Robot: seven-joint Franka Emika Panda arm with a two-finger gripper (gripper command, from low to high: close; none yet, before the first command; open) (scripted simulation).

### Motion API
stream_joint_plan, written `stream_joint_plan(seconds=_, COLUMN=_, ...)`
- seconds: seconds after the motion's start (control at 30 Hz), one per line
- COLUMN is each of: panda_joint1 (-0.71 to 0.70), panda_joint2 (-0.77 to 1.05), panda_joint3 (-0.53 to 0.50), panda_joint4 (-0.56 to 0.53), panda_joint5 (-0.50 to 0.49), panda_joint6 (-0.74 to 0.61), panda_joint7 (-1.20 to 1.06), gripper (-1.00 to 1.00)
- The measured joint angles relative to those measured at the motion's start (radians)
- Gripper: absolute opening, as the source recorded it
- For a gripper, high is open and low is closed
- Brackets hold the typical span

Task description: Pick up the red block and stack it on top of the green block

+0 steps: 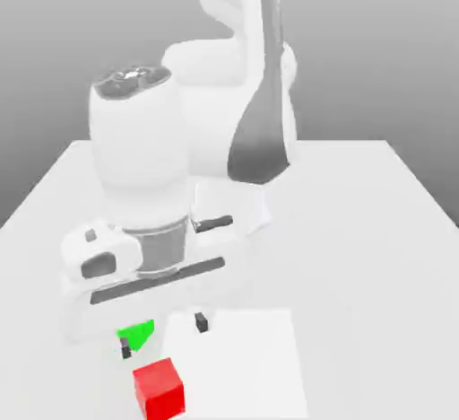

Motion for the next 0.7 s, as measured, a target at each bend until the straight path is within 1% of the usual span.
stream_joint_plan(seconds=0.13, panda_joint1=-0.051, panda_joint2=0.145, panda_joint3=0.062, panda_joint4=0.021, panda_joint5=0.067, panda_joint6=0.112, panda_joint7=-0.060, gripper=0.00)
stream_joint_plan(seconds=0.17, panda_joint1=-0.059, panda_joint2=0.164, panda_joint3=0.072, panda_joint4=0.024, panda_joint5=0.077, panda_joint6=0.127, panda_joint7=-0.067, gripper=-1.00)
stream_joint_plan(seconds=0.4, panda_joint1=-0.057, panda_joint2=0.160, panda_joint3=0.070, panda_joint4=0.024, panda_joint5=0.073, panda_joint6=0.122, panda_joint7=-0.065, gripper=-1.00)
stream_joint_plan(seconds=0.57, panda_joint1=-0.020, panda_joint2=-0.001, panda_joint3=0.008, panda_joint4=-0.010, panda_joint5=-0.027, panda_joint6=0.000, panda_joint7=-0.012, gripper=-1.00)
stream_joint_plan(seconds=0.7, panda_joint1=-0.056, panda_joint2=-0.123, panda_joint3=-0.034, panda_joint4=-0.094, panda_joint5=-0.143, panda_joint6=-0.026, panda_joint7=-0.190, gripper=-1.00)
